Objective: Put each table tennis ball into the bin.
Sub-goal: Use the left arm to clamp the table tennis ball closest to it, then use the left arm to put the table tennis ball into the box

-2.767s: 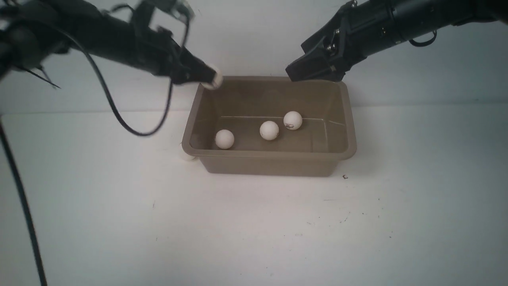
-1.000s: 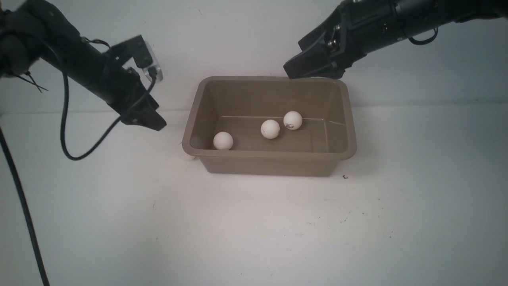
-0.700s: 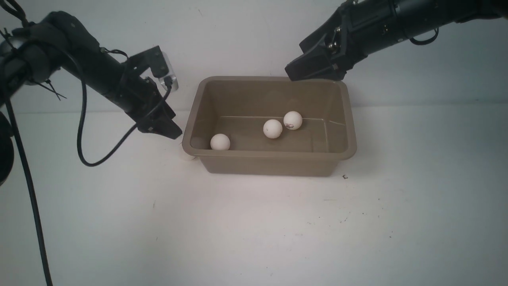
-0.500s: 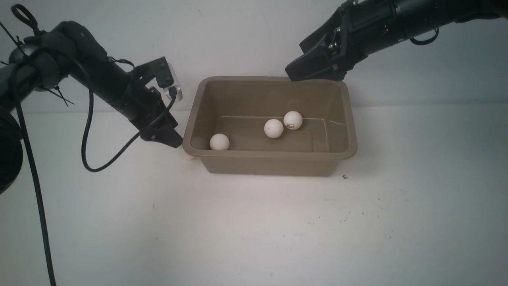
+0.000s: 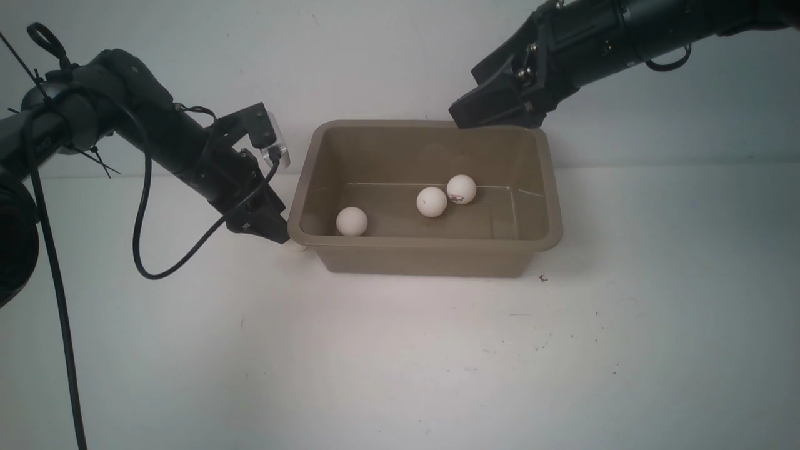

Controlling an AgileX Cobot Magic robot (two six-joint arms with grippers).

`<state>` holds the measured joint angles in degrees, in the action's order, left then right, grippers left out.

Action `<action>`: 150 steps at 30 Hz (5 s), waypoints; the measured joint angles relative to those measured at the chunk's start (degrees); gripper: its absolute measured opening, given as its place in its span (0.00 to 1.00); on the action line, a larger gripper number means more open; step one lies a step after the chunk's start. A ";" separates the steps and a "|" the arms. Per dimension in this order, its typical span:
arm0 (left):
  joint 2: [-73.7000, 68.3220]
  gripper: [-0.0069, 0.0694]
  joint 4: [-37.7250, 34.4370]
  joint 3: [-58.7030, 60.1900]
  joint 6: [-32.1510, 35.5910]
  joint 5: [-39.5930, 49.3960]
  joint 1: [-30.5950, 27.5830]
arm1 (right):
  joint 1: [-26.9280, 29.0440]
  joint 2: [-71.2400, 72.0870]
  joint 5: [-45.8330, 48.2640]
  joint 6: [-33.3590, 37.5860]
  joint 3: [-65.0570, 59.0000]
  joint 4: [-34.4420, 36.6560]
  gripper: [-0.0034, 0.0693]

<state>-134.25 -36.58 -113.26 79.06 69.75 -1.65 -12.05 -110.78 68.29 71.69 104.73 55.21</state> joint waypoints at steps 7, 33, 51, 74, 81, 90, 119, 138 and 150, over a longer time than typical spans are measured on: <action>0.00 0.68 0.05 0.00 -0.06 -0.11 0.06 | 0.00 0.00 0.00 0.00 0.00 0.05 0.86; -4.35 0.12 1.42 0.00 -2.69 -0.81 1.73 | 0.00 0.00 0.01 0.00 0.00 0.09 0.86; -2.85 0.46 5.30 0.00 -5.81 -0.81 1.73 | 0.00 0.00 0.01 0.00 0.00 0.09 0.86; -1.20 0.77 -2.46 -0.06 -6.68 -0.81 2.30 | 0.00 0.00 -0.05 0.00 0.00 0.09 0.86; -1.20 0.77 -2.51 -0.06 -7.80 -0.81 2.82 | 0.00 0.00 -0.05 0.00 0.00 0.09 0.86; -3.08 0.77 -2.29 -0.06 -9.44 -0.81 5.82 | 0.00 0.00 -0.09 0.00 0.00 0.17 0.86; 5.08 0.54 2.71 -12.22 -12.40 0.48 5.16 | 0.00 0.00 0.14 0.00 0.00 0.78 0.86; -4.43 0.54 -8.93 -13.69 -4.81 -1.70 12.56 | 0.00 0.00 0.13 0.00 0.00 1.71 0.86; -0.37 0.80 -2.20 -13.69 -8.26 -4.04 11.77 | 0.00 0.00 0.25 0.43 0.00 1.76 0.86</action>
<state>-134.62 -38.78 -126.94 70.80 65.71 10.12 -12.05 -110.78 68.54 72.11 104.73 56.97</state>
